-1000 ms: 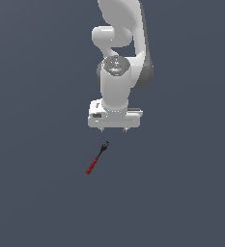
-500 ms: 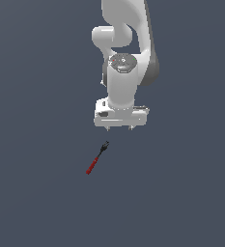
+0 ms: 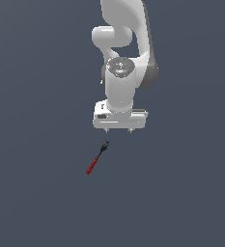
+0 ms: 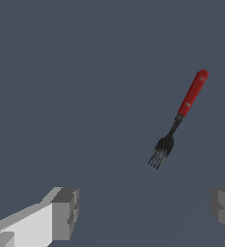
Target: Pick up the object and move it to a goal position.
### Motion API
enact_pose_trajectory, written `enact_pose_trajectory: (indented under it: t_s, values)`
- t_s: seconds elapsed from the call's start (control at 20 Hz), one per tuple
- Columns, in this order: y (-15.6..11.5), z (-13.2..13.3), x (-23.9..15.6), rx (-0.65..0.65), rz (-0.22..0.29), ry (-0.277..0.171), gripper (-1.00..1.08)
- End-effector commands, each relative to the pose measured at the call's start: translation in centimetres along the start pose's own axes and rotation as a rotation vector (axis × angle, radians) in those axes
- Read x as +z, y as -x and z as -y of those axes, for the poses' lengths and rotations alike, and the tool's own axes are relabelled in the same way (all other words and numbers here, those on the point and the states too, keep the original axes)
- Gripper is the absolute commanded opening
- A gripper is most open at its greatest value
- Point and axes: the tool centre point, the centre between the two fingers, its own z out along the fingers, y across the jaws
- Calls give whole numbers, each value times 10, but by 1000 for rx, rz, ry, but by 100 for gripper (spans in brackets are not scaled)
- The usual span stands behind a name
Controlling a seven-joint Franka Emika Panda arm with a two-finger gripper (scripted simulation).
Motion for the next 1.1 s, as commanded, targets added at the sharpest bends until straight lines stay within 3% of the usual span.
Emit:
enact_pose_trajectory:
  t_s: [0.0, 0.65, 1.05]
  values:
    - [-5, -7, 7, 35, 0, -1, 100]
    - [-43, -72, 79, 363, -11, 8, 100]
    - [-51, -96, 104, 469, -18, 18, 100]
